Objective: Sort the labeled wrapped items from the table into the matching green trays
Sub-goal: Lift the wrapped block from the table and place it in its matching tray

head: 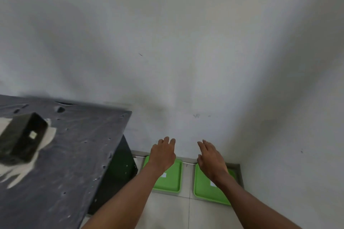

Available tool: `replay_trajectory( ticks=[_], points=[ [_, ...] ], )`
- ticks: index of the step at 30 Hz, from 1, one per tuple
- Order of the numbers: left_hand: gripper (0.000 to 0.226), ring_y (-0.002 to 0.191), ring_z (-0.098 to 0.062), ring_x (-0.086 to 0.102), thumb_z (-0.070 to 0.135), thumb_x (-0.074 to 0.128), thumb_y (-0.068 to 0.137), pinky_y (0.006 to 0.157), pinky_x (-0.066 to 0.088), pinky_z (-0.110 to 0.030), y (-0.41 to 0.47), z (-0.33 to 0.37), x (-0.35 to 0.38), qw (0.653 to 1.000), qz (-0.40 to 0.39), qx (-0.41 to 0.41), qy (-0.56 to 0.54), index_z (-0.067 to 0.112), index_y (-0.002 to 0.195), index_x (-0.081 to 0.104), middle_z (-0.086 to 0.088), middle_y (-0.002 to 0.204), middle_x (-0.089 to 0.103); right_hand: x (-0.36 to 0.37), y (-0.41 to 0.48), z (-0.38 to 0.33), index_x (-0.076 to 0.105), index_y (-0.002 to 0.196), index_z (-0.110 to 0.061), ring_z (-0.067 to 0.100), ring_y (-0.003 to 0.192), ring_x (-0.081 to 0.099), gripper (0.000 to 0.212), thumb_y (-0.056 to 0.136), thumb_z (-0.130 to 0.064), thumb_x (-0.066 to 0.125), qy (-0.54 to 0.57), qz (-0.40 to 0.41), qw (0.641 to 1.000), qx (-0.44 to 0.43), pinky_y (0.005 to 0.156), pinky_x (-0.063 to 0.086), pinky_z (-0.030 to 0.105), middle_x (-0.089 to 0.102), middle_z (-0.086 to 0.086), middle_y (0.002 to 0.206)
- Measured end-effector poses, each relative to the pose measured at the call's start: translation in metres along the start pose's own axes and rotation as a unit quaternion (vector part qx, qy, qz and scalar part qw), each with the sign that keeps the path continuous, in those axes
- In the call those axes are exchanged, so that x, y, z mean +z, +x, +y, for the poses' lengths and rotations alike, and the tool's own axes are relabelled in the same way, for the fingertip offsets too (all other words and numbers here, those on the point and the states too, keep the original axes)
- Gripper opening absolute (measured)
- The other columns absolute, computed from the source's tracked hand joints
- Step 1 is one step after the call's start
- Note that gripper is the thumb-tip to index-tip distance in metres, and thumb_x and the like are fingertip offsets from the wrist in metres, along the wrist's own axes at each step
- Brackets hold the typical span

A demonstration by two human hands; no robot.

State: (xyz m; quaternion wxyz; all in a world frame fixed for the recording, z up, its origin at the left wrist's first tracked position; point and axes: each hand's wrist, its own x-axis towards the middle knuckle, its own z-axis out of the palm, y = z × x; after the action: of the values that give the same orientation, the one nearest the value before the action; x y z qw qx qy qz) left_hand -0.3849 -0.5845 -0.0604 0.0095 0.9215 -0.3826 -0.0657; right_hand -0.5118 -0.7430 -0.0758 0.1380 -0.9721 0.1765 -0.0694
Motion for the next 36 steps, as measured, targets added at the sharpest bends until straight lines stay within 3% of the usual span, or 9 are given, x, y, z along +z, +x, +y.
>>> replay_trajectory(
  ticks=[7, 16, 25, 36],
  points=[
    [0.047, 0.116, -0.031, 0.051, 0.015, 0.048, 0.092, 0.085, 0.049, -0.042, -0.055, -0.074, -0.044, 0.999, 0.017, -0.028, -0.003, 0.012, 0.138, 0.037, -0.012, 0.138, 0.046, -0.026, 0.007, -0.097, 0.029, 0.144, -0.009, 0.028, 0.140, 0.027, 0.053, 0.095, -0.017, 0.046, -0.009, 0.002, 0.999, -0.031, 0.112, 0.029, 0.036, 0.031, 0.015, 0.153],
    [0.040, 0.115, -0.034, 0.055, 0.015, 0.052, 0.090, 0.088, 0.052, -0.046, -0.110, -0.255, -0.049, 0.997, 0.025, -0.053, -0.058, 0.012, 0.129, 0.047, -0.013, 0.129, 0.052, 0.034, 0.033, -0.257, 0.037, 0.141, -0.010, 0.028, 0.137, 0.034, 0.051, 0.092, -0.017, 0.051, -0.016, -0.007, 0.999, -0.029, 0.102, 0.042, 0.040, 0.038, 0.015, 0.149],
    [0.036, 0.114, -0.034, 0.057, 0.015, 0.052, 0.091, 0.087, 0.052, -0.046, -0.150, -0.426, -0.057, 0.994, 0.011, -0.102, -0.035, 0.011, 0.127, 0.050, -0.015, 0.127, 0.056, 0.086, 0.072, -0.409, 0.046, 0.134, -0.009, 0.031, 0.127, 0.045, 0.049, 0.086, -0.012, 0.056, 0.008, -0.023, 0.997, -0.069, 0.092, 0.050, 0.045, 0.050, 0.016, 0.138],
    [0.037, 0.116, -0.029, 0.055, 0.023, 0.053, 0.094, 0.089, 0.052, -0.043, -0.147, -0.519, -0.056, 0.986, 0.010, -0.164, -0.024, 0.015, 0.130, 0.047, -0.010, 0.130, 0.054, 0.122, 0.142, -0.511, 0.035, 0.142, -0.013, 0.026, 0.137, 0.035, 0.049, 0.094, -0.019, 0.048, 0.031, -0.070, 0.988, -0.131, 0.106, 0.038, 0.041, 0.037, 0.014, 0.150]
  ],
)
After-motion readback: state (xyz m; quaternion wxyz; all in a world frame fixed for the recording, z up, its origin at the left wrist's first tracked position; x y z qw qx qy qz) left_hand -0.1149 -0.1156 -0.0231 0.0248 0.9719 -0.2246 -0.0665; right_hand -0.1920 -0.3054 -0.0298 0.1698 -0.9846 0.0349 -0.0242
